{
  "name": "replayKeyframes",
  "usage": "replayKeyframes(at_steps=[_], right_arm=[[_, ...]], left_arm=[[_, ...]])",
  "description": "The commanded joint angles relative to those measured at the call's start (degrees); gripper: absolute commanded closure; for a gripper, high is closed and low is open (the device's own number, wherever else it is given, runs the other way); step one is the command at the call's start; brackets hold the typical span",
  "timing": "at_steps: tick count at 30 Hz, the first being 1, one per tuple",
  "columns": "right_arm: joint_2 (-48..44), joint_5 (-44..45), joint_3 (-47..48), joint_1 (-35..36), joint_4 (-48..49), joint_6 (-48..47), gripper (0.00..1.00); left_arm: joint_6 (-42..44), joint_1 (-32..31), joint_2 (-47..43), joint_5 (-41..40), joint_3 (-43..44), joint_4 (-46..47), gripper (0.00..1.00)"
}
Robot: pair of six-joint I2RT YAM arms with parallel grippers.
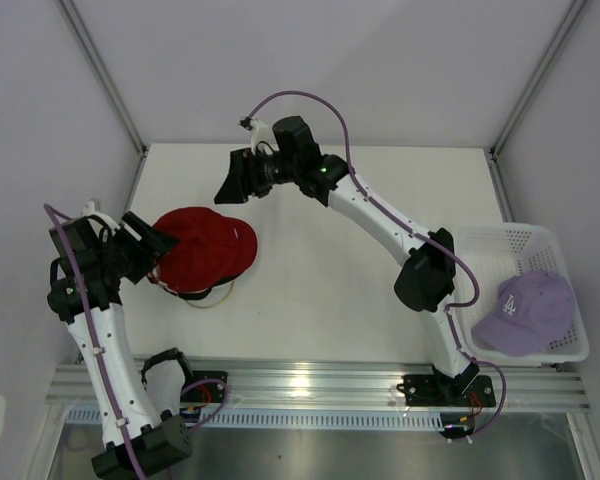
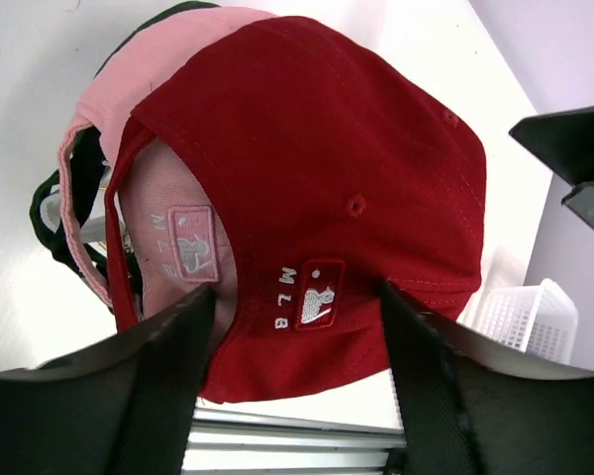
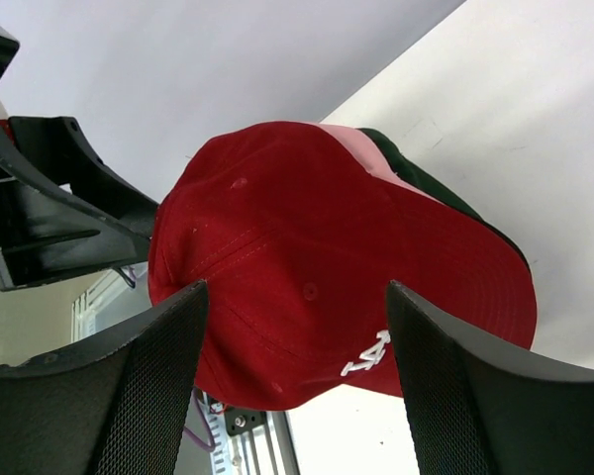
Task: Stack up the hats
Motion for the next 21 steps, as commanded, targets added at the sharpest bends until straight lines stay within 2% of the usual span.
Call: replayKeyframes(at_steps=[1, 3, 6, 9, 10, 15, 16, 21], right_arm=[[-0.4, -0.6, 2.6, 0.6, -0.3, -1.0, 0.25], [-0.2, -0.7, 2.6, 0.7, -0.3, -0.9, 0.25], [0.1, -0.7, 2.8, 1.1, -0.4, -0.9, 0.25], [0.6, -0.7, 3.3, 1.4, -0.9, -1.0, 0.26], [0.7, -0.8, 3.7, 1.4, -1.2, -1.1, 0.26], [1.3, -0.6, 4.2, 1.5, -1.8, -1.4, 0.26], [1.3, -0.5, 4.2, 1.6, -1.8, -1.4, 0.26], [1.3, 0.3, 3.9, 1.9, -3.2, -1.7, 0.26]], left_arm=[[-1.4, -0.3, -1.0, 0.4, -1.1, 3.7, 0.32], [-1.8, -0.3, -1.7, 0.4, -2.0, 5.3, 0.35], [-2.5, -0.3, -1.9, 0.4, -2.3, 6.6, 0.45], [-2.5, -0.3, -1.7, -1.0, -2.0, 6.3, 0.6], [-2.6, -0.2, -1.8, -1.7, -1.7, 6.0, 0.7], [-3.1, -0.2, -2.3, -6.9, 0.2, 4.7, 0.96], [-3.2, -0.2, -2.0, -7.9, 0.4, 3.8, 0.99], [-3.5, 0.1, -2.6, -10.5, -0.1, 3.3, 0.99]])
